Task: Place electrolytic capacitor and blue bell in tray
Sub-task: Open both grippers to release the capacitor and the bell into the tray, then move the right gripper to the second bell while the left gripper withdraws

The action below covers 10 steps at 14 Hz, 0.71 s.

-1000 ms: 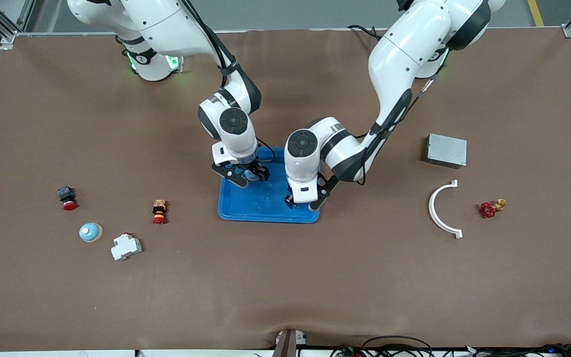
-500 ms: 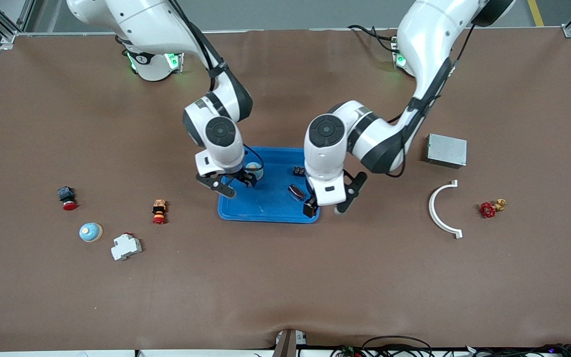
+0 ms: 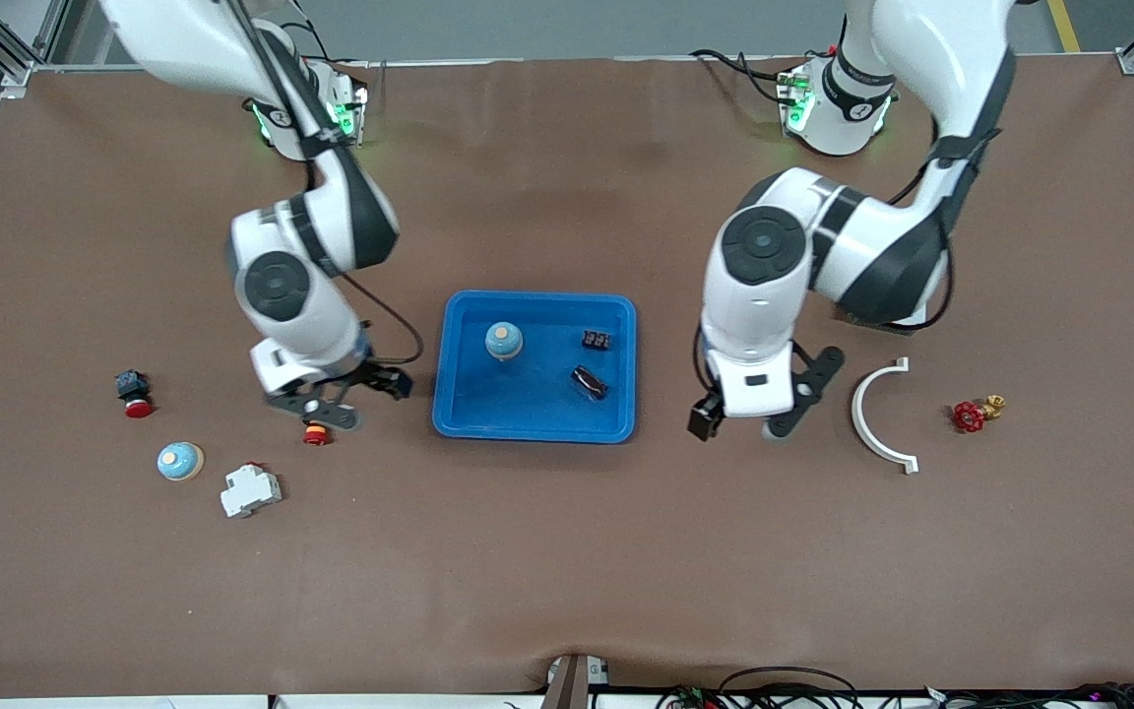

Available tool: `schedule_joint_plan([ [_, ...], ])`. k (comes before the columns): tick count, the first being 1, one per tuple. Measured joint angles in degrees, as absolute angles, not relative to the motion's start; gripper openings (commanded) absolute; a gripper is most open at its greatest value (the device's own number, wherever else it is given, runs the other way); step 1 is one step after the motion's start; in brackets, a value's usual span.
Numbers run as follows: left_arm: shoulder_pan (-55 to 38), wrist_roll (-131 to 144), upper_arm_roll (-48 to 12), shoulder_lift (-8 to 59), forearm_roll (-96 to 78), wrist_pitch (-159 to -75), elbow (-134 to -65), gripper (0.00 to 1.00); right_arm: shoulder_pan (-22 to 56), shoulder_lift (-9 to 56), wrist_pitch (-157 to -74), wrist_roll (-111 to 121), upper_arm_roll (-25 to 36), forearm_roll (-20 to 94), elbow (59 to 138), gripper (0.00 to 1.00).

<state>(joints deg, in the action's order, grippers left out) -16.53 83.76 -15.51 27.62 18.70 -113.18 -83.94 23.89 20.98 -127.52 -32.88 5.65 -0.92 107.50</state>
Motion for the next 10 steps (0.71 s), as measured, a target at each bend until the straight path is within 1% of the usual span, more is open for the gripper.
schedule_joint_plan([
  [5,-8.33,65.49,-16.11,21.2,15.5,-111.47,-87.07,1.0,10.59,20.64,-127.59,-8.39,5.76,-0.96,107.68,1.0],
  [10,0.05,46.6,-16.25,15.93,12.4,-107.25,-88.44,1.0,1.04,21.43,-129.19,8.05,5.67,-0.92,106.98,1.0],
])
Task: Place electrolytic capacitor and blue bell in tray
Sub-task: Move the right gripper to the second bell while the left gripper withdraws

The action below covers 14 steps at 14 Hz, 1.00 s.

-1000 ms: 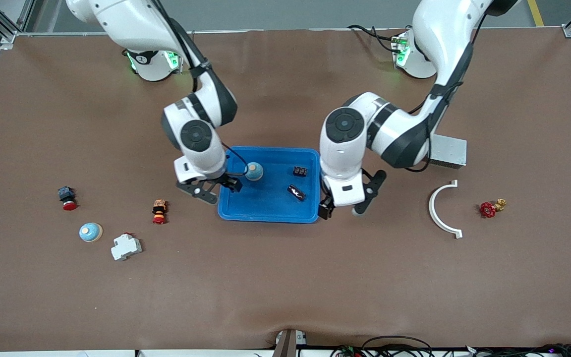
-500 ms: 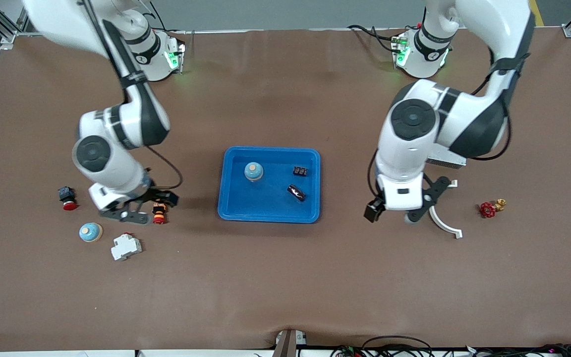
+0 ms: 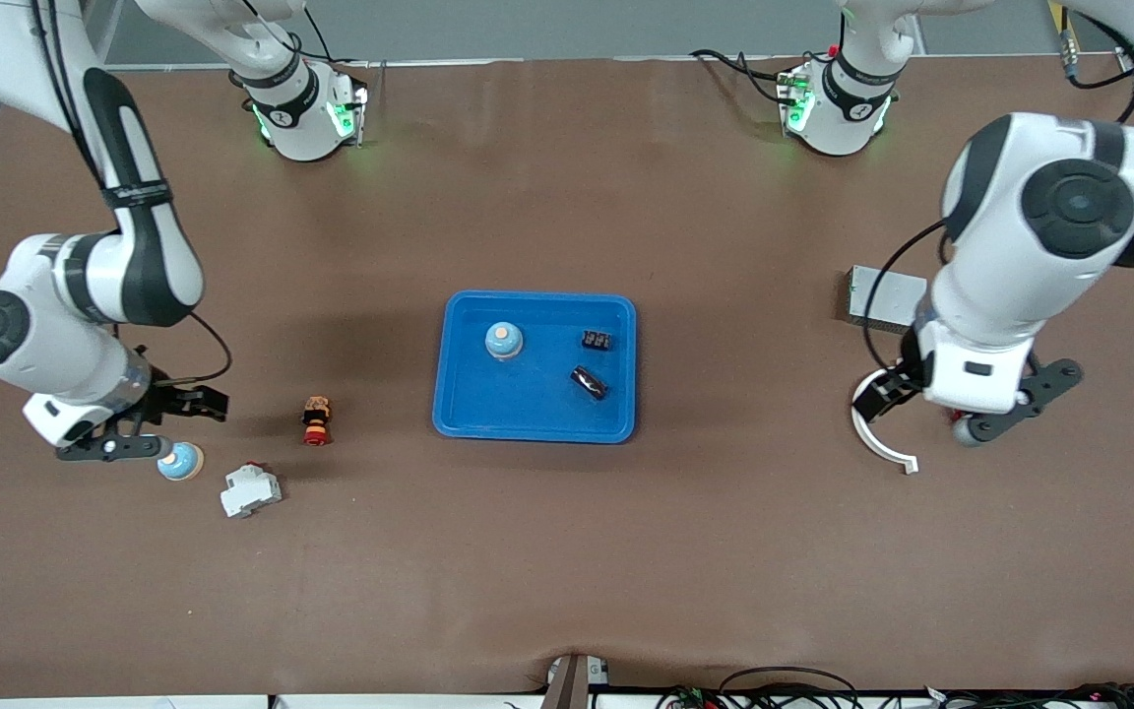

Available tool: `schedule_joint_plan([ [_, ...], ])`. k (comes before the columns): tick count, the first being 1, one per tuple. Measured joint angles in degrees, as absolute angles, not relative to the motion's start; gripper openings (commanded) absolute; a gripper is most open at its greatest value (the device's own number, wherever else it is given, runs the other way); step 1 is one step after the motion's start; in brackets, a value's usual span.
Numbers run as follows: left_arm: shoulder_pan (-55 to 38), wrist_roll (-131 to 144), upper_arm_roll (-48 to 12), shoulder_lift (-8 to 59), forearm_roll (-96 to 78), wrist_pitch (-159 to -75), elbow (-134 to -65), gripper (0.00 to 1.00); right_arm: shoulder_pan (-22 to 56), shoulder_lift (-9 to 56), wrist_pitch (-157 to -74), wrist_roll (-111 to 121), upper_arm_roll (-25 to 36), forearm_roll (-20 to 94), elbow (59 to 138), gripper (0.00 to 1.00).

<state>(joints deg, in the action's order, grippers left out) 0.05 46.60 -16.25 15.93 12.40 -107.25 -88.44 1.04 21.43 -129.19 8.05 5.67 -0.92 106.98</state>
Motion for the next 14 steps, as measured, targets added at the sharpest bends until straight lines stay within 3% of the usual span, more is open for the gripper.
schedule_joint_plan([
  [10,11.93,21.02,-16.31,11.2,10.64,-99.21,-87.45,1.0,-4.84,35.6,-129.52,20.76,5.47,3.42,95.68,1.0],
  [14,16.59,12.37,-16.3,10.39,6.84,-94.13,-84.3,1.0,-5.42,37.9,-129.6,22.06,5.41,3.7,93.59,1.0],
])
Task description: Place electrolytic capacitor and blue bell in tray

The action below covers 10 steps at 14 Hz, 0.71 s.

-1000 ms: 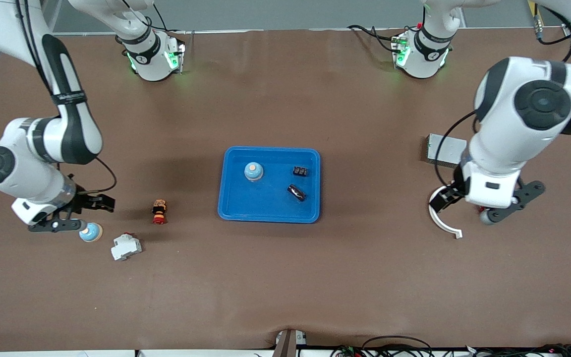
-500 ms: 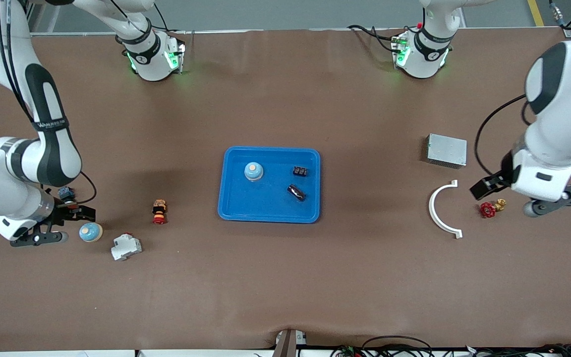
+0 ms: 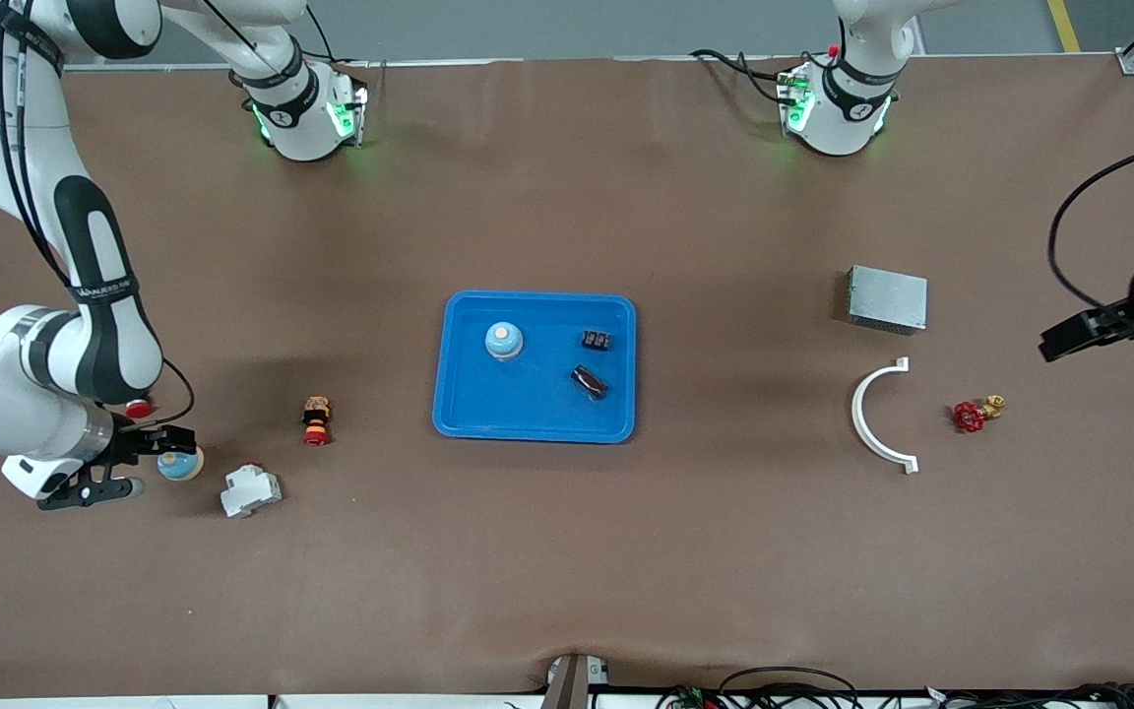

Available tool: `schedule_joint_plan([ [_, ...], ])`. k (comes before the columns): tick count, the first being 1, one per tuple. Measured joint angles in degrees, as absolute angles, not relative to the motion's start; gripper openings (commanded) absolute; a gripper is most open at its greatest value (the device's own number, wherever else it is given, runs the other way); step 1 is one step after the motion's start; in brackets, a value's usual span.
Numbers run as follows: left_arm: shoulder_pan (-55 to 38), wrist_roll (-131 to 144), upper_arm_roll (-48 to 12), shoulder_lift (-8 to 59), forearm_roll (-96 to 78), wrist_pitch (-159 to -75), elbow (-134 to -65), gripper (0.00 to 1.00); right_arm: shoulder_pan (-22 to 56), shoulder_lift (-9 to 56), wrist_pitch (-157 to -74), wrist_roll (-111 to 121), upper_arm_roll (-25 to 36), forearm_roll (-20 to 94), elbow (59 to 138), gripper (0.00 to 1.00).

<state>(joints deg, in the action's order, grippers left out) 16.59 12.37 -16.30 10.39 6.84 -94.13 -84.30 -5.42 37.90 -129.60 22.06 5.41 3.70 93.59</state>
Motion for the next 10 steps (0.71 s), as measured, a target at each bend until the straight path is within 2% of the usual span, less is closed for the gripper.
schedule_joint_plan([
  [3,16.96,10.27,-16.35,10.27,6.84,-90.74,-82.1,1.0,-5.42,38.75,-129.71,22.22,5.33,3.7,93.41,1.0],
  [10,16.99,4.04,-15.43,7.4,6.61,-89.64,-81.8,1.0,-5.75,41.06,-134.64,23.45,5.35,3.7,93.34,1.0],
])
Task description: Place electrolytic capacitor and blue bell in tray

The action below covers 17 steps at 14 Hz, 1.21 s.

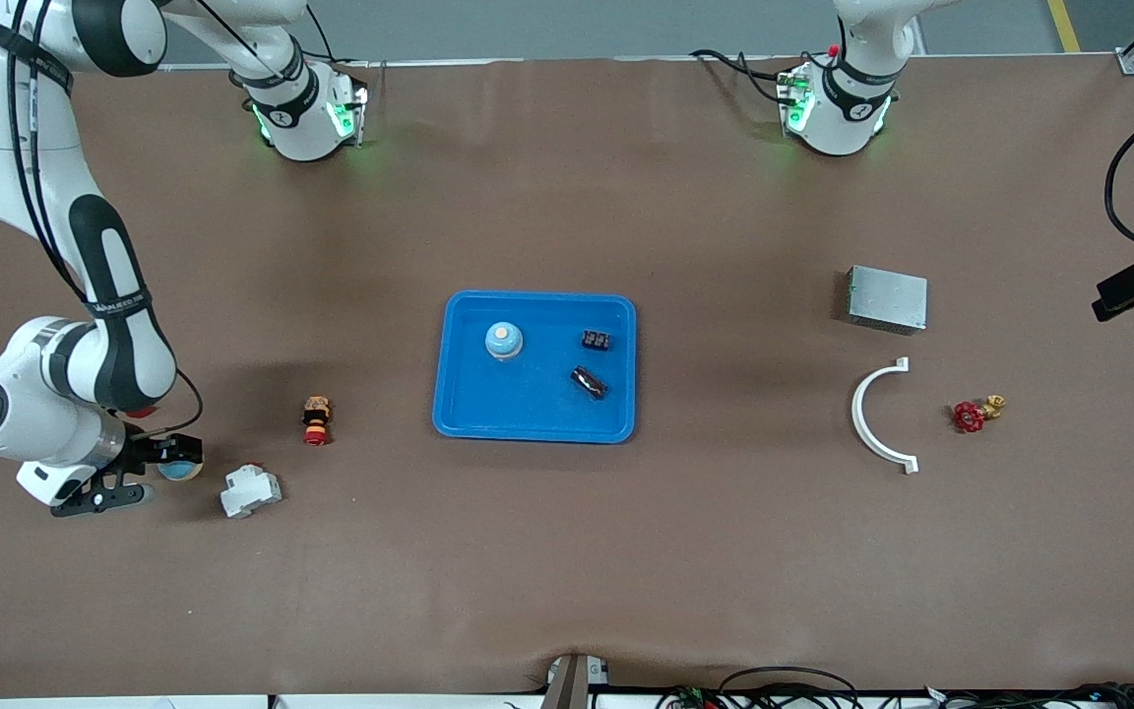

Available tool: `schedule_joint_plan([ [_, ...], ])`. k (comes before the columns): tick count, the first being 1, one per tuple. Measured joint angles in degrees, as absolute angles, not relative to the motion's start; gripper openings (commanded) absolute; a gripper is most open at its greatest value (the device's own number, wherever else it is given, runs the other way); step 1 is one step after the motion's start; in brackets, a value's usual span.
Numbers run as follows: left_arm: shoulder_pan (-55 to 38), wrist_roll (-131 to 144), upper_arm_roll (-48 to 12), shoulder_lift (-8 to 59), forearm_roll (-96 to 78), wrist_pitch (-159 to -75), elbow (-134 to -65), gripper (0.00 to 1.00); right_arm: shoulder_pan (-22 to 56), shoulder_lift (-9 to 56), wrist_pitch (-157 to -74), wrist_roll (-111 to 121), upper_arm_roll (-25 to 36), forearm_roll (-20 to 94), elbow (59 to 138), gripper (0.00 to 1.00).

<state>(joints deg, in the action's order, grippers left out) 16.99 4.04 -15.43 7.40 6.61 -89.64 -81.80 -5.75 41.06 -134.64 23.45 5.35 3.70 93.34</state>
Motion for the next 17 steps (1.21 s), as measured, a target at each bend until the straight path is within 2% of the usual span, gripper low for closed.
schedule_joint_plan([
  [5,2.7,3.97,-1.65,1.73,3.8,-89.26,-88.03,1.0,-6.02,42.21,-136.13,24.09,5.35,3.7,93.32,1.0],
  [9,-1.79,3.93,2.1,-2.84,3.42,-89.26,-92.7,1.0,-6.04,42.28,-136.24,24.11,5.35,3.7,93.3,1.0],
  [14,-2.57,3.93,2.1,-3.59,3.36,-89.27,-92.98,1.0,-6.16,42.39,-136.25,24.11,5.35,3.7,93.3,1.0],
  [15,-2.88,3.93,2.1,-3.59,3.35,-89.27,-92.9,1.0,-6.33,42.44,-136.24,24.11,5.35,3.7,93.3,0.83],
  [16,-3.16,3.93,2.05,-3.59,3.35,-89.27,-92.78,1.0,-6.48,42.48,-136.24,24.11,5.35,3.7,93.3,0.58],
  [17,-3.3,3.93,1.84,-3.58,3.34,-89.27,-92.54,1.0,-6.59,42.52,-136.22,24.11,5.35,3.7,93.31,0.27],
])
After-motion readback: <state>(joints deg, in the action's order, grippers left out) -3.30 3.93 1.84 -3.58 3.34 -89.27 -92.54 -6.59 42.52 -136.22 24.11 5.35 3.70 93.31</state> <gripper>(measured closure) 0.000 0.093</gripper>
